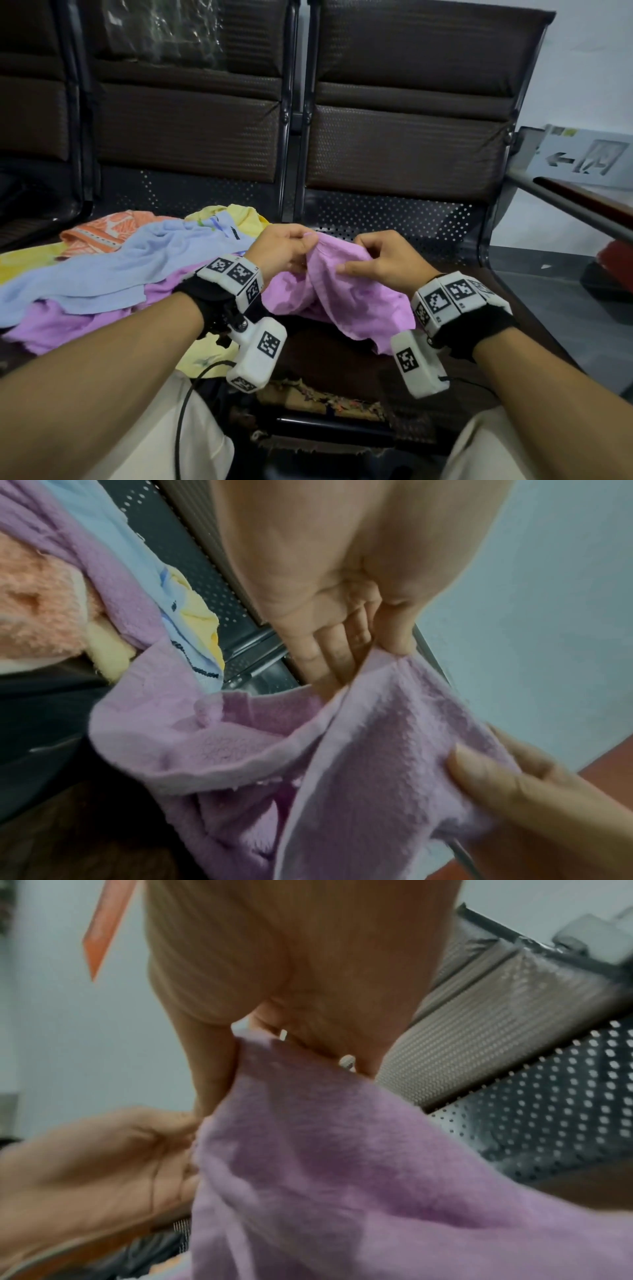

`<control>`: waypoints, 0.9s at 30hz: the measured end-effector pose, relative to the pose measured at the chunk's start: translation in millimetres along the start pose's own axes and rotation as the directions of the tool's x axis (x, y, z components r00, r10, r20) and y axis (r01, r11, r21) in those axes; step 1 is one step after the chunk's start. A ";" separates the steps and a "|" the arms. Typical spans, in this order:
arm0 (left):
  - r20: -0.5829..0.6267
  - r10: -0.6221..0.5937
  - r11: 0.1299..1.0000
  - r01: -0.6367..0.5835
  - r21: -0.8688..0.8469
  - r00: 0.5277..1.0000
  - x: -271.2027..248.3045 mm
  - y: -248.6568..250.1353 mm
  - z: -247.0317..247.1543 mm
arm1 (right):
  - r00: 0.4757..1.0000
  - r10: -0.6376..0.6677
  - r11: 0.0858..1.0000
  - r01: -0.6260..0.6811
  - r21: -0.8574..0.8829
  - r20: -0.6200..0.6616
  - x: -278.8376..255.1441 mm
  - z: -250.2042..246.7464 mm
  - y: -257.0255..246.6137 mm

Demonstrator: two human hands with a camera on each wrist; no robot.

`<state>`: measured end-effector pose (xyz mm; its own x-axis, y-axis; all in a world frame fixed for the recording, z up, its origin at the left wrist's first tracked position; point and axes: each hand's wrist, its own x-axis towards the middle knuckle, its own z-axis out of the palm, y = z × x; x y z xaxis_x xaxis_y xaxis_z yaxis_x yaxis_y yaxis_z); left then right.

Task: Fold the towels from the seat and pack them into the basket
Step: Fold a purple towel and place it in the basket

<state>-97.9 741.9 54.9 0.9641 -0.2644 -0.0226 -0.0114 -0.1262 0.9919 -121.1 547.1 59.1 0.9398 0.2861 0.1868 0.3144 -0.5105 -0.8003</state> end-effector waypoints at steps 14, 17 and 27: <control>-0.534 0.022 0.997 0.024 0.080 0.845 9.8 0.3 -60.3 | 0.848 0.471 0.535 -0.057 -0.843 0.242 -19.1 -10.0 17.7; -0.523 0.035 0.983 0.065 0.173 0.851 9.2 -4.0 -60.0 | 0.872 0.404 0.618 -0.040 -0.785 0.274 -19.3 -12.0 18.4; -0.519 0.166 0.919 0.059 0.390 0.839 0.9 -15.9 -62.1 | 0.996 0.029 0.639 -0.085 -0.765 -0.087 -21.3 -32.2 21.2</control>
<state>-80.4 803.0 46.8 0.9442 0.2534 0.2105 -0.0566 -0.5048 0.8614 -130.1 504.1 56.6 0.9565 0.1995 0.2128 0.2228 -0.9706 -0.0912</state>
